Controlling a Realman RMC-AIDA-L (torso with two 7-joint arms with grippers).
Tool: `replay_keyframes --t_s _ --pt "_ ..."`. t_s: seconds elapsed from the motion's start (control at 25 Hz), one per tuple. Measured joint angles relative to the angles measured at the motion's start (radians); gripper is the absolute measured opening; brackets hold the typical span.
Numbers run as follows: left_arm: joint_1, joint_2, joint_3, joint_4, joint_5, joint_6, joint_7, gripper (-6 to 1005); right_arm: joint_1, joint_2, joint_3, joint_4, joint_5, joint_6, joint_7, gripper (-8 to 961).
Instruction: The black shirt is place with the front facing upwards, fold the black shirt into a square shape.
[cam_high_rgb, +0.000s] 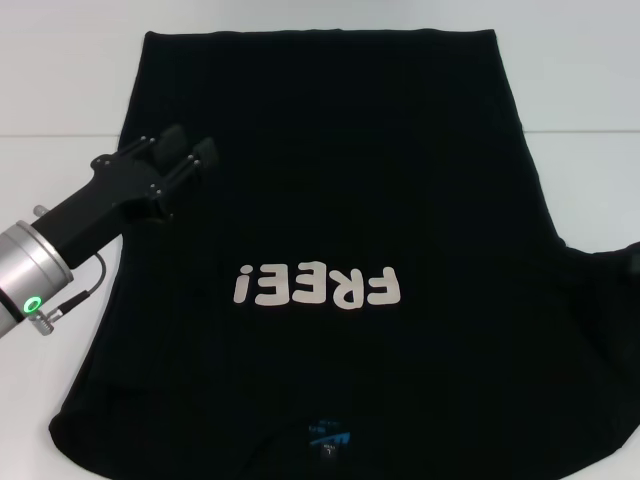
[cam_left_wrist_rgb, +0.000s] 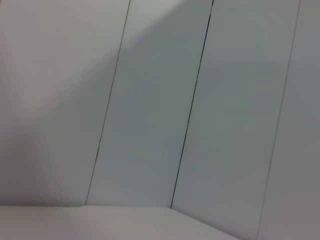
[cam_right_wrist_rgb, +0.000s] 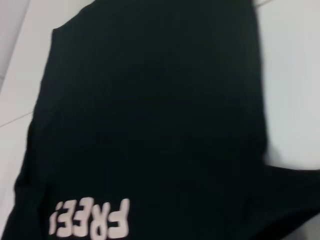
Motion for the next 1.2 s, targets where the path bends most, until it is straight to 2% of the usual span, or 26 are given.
replay_keyframes --t_s 0.08,0.52,1.2 --pt "0.0 0.0 0.0 -0.004 0.0 0.0 0.002 480 0.008 0.004 -0.003 0.003 0.0 -0.001 -0.002 25" --pt "0.011 -0.001 0.0 -0.009 0.0 0.001 0.003 481 0.095 0.057 -0.131 0.014 -0.005 0.025 0.004 43" --pt "0.021 -0.002 0.0 -0.02 0.0 0.005 0.003 481 0.162 0.081 -0.205 0.087 -0.004 0.097 0.005 83"
